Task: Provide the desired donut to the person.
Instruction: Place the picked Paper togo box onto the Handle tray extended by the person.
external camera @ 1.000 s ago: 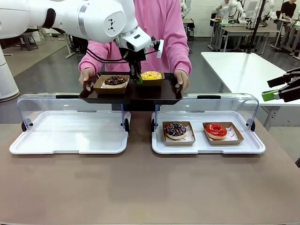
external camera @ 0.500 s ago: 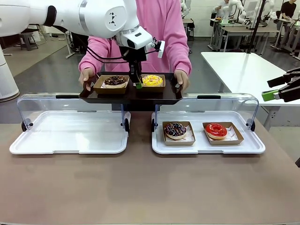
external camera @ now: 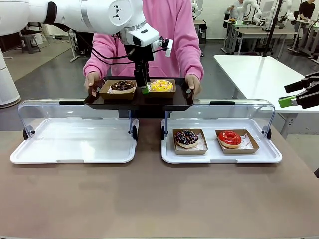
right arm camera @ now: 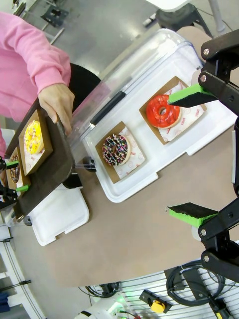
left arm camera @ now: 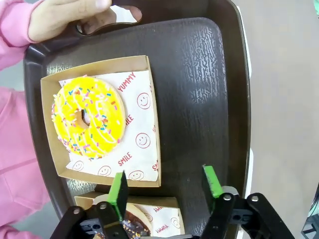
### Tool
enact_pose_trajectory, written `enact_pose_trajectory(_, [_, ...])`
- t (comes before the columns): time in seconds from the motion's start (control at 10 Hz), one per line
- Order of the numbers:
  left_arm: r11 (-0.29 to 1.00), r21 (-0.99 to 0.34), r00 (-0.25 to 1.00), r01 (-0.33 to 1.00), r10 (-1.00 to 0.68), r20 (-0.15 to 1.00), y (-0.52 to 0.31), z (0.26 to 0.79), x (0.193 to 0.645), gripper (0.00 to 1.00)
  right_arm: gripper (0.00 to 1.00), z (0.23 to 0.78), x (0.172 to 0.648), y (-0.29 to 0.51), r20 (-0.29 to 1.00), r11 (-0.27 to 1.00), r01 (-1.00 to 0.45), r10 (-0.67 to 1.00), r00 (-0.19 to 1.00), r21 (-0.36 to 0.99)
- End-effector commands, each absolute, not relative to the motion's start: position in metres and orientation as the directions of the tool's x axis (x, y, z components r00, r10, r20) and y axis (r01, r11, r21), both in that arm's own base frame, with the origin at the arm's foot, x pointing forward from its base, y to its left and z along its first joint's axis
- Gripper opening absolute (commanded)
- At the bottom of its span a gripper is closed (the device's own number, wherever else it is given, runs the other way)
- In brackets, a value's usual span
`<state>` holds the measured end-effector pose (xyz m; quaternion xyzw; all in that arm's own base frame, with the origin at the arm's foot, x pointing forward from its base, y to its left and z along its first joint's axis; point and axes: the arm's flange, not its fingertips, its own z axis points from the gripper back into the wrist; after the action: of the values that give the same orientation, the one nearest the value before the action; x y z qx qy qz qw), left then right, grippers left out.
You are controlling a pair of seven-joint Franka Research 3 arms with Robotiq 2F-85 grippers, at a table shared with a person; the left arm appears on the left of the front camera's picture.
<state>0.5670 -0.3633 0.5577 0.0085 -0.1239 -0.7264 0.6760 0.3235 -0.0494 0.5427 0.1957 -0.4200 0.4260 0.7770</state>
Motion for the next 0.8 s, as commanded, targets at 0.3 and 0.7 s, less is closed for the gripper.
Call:
enact_pose_trajectory(0.3, [-0.072,0.147,-0.097,0.987,-0.98,0.171,-0.3649,0.5621,0.5739,1.0,1.0,0.5412,0.3259,-0.049,0.826,0.552,-0.832,0.491,0.276,-0.05])
enact_pose_trajectory(0.7, [-0.061,0.167,-0.088,0.984,-0.983,0.163,-0.364,0.5553,0.5676,1.0,1.0,0.5412,0.3259,-0.049,0.826,0.552,-0.832,0.491,0.276,-0.05])
